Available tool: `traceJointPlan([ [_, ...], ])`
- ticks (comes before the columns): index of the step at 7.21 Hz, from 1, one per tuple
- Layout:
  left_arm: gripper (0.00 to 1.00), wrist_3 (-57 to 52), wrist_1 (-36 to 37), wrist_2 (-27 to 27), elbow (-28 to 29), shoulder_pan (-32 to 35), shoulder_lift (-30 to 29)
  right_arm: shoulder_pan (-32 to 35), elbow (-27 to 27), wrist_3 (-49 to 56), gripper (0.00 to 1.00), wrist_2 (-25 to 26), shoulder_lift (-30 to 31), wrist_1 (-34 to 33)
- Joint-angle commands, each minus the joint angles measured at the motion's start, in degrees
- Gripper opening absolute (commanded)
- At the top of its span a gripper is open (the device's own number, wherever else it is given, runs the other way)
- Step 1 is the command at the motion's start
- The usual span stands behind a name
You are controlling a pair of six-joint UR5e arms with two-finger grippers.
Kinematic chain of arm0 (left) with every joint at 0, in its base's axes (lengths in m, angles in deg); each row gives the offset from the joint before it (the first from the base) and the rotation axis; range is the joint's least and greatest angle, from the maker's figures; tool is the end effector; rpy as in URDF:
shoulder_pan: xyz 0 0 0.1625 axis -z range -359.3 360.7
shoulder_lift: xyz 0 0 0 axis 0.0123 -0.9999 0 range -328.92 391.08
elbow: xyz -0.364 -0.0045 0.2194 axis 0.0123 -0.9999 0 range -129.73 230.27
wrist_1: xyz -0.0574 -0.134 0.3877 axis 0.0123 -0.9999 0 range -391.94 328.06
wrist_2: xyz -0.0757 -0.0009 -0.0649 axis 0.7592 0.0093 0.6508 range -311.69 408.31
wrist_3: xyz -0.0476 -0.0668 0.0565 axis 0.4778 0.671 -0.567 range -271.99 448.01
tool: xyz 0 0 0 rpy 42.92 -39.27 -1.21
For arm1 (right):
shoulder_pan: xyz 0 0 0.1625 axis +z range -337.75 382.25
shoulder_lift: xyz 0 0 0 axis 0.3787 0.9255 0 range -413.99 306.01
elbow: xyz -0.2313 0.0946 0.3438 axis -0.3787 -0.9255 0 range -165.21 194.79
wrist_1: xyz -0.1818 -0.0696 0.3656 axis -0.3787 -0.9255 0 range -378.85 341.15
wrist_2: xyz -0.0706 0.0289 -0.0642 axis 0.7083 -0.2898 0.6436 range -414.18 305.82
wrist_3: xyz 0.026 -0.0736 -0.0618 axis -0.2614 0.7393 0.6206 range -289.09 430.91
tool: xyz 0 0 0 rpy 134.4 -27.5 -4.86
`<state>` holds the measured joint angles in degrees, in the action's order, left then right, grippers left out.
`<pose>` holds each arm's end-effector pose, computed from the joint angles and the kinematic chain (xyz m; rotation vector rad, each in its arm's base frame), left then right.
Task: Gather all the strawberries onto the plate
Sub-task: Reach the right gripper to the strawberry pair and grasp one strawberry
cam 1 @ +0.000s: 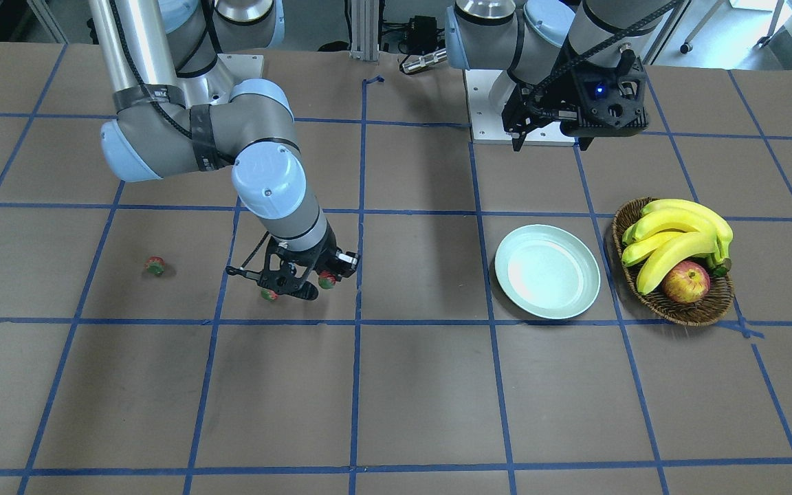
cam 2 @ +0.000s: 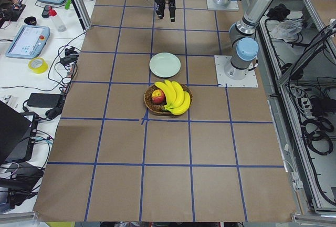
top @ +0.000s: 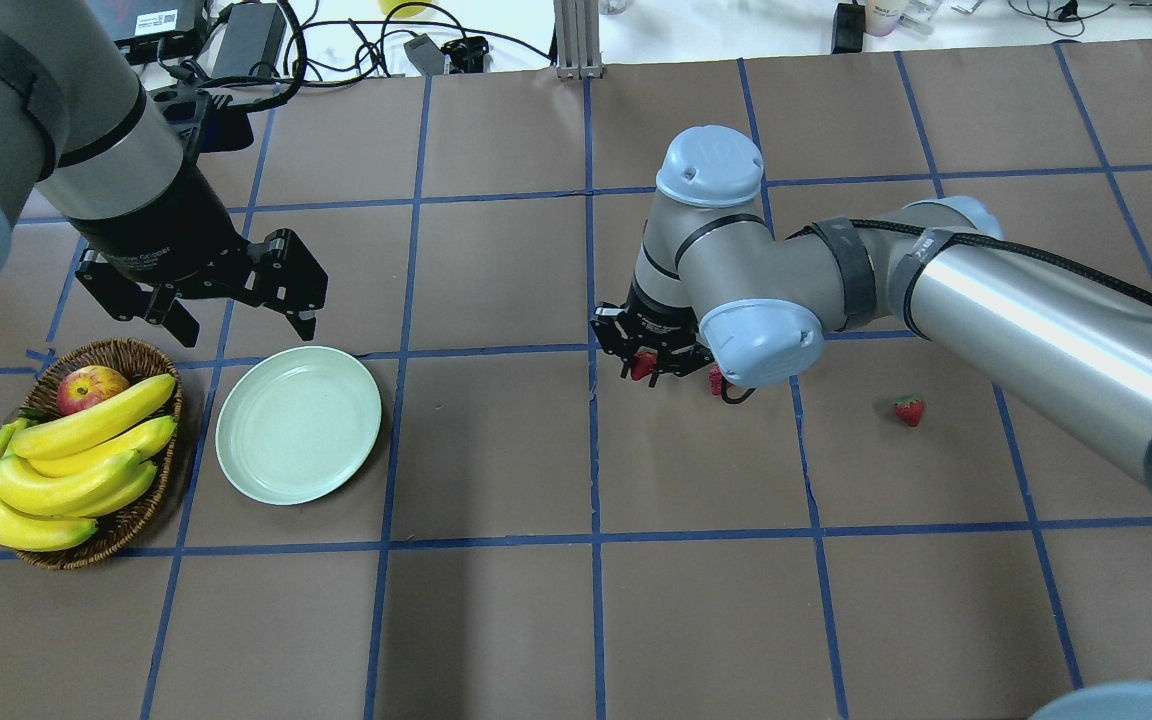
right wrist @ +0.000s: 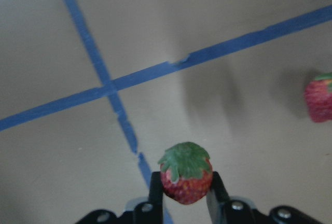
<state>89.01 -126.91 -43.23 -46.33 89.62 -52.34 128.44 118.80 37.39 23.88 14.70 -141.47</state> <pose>-0.1223 -0.4365 0.4768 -0.0546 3.1113 0.1352 0.3066 -0.5041 0.2298 0.4542 2.9310 0.1936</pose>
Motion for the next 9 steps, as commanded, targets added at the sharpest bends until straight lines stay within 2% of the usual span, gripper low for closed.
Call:
traceJointPlan([
  [1,1.00,-0.03,0.13,-0.04,0.01,0.03,-0.08,5.14,-3.09,0.29,0.08,-4.49,-3.02,-2.25],
  [3,1.00,-0.03,0.14,-0.04,0.01,0.03,-0.08,8.84,-4.24,-0.06,0.08,-7.29,-7.84,-7.69],
  [5,1.00,-0.12,0.40,0.14,0.01,0.03,-0.70,10.61,-6.79,-0.32,0.09,-7.83,-10.14,-7.81],
  [6,1.00,-0.73,0.75,0.14,-0.08,-0.49,-0.70,11.05,-6.80,-0.32,0.14,-7.66,-10.41,-7.72],
  [7,1.00,-0.82,0.93,0.22,-0.08,-0.59,-0.96,11.14,-6.71,-0.32,0.27,-7.66,-10.50,-7.72],
  [8,1.00,-0.82,1.19,0.49,-0.17,-0.50,-0.88,11.14,-6.27,-0.15,0.69,-6.88,-10.42,-7.55],
  [9,1.00,-0.82,1.19,0.75,-0.26,-0.50,-1.14,11.14,-6.18,-0.32,1.00,-6.61,-10.24,-6.93],
])
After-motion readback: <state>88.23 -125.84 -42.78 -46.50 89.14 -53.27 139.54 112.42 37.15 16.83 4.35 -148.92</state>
